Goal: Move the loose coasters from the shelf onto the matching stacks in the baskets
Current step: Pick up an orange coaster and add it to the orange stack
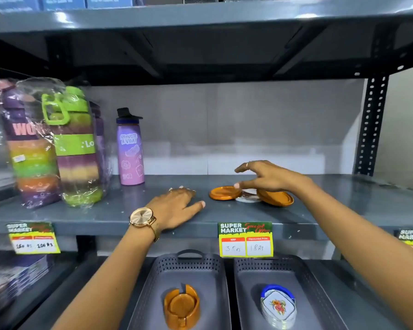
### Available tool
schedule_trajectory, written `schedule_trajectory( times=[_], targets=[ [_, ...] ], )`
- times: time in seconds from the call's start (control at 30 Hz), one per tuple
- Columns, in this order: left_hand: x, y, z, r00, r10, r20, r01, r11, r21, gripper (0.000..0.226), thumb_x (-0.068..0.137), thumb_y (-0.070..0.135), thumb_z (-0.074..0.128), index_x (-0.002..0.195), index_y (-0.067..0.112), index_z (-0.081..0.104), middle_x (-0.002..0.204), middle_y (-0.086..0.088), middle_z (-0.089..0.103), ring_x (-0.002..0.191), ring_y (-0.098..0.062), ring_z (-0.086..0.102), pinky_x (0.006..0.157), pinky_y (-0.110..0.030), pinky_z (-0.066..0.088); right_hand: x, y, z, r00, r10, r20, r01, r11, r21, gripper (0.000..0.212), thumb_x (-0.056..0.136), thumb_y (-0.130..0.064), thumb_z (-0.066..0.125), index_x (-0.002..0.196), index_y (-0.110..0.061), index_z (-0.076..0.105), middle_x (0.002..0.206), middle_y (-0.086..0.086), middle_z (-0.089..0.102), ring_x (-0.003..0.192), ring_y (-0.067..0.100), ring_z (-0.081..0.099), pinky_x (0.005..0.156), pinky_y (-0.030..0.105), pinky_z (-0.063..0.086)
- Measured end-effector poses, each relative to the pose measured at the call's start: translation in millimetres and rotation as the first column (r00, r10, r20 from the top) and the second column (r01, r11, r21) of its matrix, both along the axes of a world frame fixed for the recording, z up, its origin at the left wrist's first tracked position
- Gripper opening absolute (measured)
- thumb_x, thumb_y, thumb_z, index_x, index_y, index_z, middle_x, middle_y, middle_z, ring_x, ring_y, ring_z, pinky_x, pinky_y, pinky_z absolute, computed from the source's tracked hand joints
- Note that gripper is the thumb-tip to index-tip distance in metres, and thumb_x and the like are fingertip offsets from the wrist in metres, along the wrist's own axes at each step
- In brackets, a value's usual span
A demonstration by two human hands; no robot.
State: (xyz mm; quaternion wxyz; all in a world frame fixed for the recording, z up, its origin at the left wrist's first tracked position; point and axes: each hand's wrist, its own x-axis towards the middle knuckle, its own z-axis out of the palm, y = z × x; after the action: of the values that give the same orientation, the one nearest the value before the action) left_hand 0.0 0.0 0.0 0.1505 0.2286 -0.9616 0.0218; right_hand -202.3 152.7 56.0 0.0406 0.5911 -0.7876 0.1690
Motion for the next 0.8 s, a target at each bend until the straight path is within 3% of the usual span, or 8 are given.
schedule_trajectory(
  times=[0.1,0.23,0.3,0.43,0.6,0.67,0.73,0.8],
  targets=[
    [-2,1,-11,0.997,0.036,0.069,-0.041,0.996,0.073,0.064,0.099,0.056,0.028,0.147,0.014,0.032,0.154,-0.004,0.029,0.141,-0.019,0.025,0.115,-0.039,0.02,2,-22,-5,0.999,-0.039,-0.004,0.039,0.989,0.141,0.086,0.078,-0.062,0.062,0.146,-0.016,0.036,0.153,0.005,0.036,0.142,0.022,0.032,0.114,0.037,0.031],
    [1,2,-16,0.996,0.037,0.08,-0.045,0.994,0.096,0.069,0.098,0.06,0.024,0.151,0.014,0.023,0.157,-0.003,0.019,0.144,-0.014,0.015,0.118,-0.037,0.012,-3,-53,-9,0.985,-0.165,-0.044,0.171,0.933,0.315,0.121,0.051,-0.086,0.055,0.151,-0.029,0.018,0.163,0.004,0.007,0.151,0.022,0.004,0.118,0.051,0.021],
    [2,2,-16,0.996,0.037,0.075,-0.043,0.996,0.083,0.07,0.099,0.059,0.023,0.151,0.013,0.022,0.157,-0.004,0.018,0.144,-0.014,0.013,0.118,-0.036,0.01,-4,-60,-9,0.98,-0.191,-0.06,0.2,0.913,0.356,0.12,0.052,-0.085,0.056,0.151,-0.033,0.014,0.164,0.003,-0.001,0.151,0.02,-0.006,0.119,0.053,0.017],
    [2,2,-19,0.996,0.049,0.07,-0.055,0.995,0.086,0.07,0.099,0.059,0.023,0.151,0.012,0.022,0.157,-0.006,0.017,0.144,-0.016,0.013,0.118,-0.037,0.011,-6,-69,-11,0.981,-0.183,-0.072,0.196,0.894,0.403,0.126,0.04,-0.09,0.055,0.148,-0.037,0.02,0.158,0.001,0.026,0.149,0.027,0.013,0.115,0.055,0.023],
    [2,3,-18,0.997,0.051,0.062,-0.054,0.997,0.056,0.067,0.1,0.057,0.023,0.149,0.012,0.026,0.157,-0.006,0.021,0.143,-0.017,0.018,0.116,-0.037,0.014,-8,-68,-14,0.984,-0.175,0.019,0.162,0.944,0.287,0.116,0.041,-0.079,0.068,0.142,-0.031,0.036,0.142,0.006,0.048,0.128,0.029,0.047,0.107,0.046,0.041],
    [2,3,-22,0.996,0.078,0.041,-0.079,0.997,0.023,0.069,0.097,0.061,0.02,0.145,0.015,0.036,0.153,-0.005,0.031,0.139,-0.021,0.028,0.11,-0.039,0.026,-3,-64,-12,0.986,-0.157,0.047,0.147,0.974,0.175,0.109,0.047,-0.07,0.075,0.14,-0.026,0.04,0.135,0.01,0.052,0.125,0.029,0.047,0.105,0.043,0.043],
    [4,4,-27,0.99,0.097,-0.106,-0.106,0.991,-0.079,0.081,0.086,0.069,0.007,0.131,0.02,0.052,0.141,-0.004,0.049,0.131,-0.024,0.042,0.1,-0.04,0.04,6,-57,-8,0.993,-0.109,0.047,0.109,0.994,0.02,0.098,0.058,-0.059,0.08,0.14,-0.018,0.043,0.133,0.011,0.055,0.13,0.028,0.039,0.103,0.039,0.04],
    [6,4,-36,0.971,0.027,-0.237,-0.08,0.973,-0.215,0.084,0.083,0.065,0.004,0.121,0.02,0.064,0.132,-0.003,0.058,0.132,-0.025,0.041,0.105,-0.041,0.038,21,-41,-7,0.999,-0.042,0.027,0.046,0.989,-0.139,0.09,0.065,-0.053,0.079,0.139,-0.015,0.045,0.134,0.008,0.055,0.133,0.026,0.033,0.101,0.035,0.035]
  ],
)
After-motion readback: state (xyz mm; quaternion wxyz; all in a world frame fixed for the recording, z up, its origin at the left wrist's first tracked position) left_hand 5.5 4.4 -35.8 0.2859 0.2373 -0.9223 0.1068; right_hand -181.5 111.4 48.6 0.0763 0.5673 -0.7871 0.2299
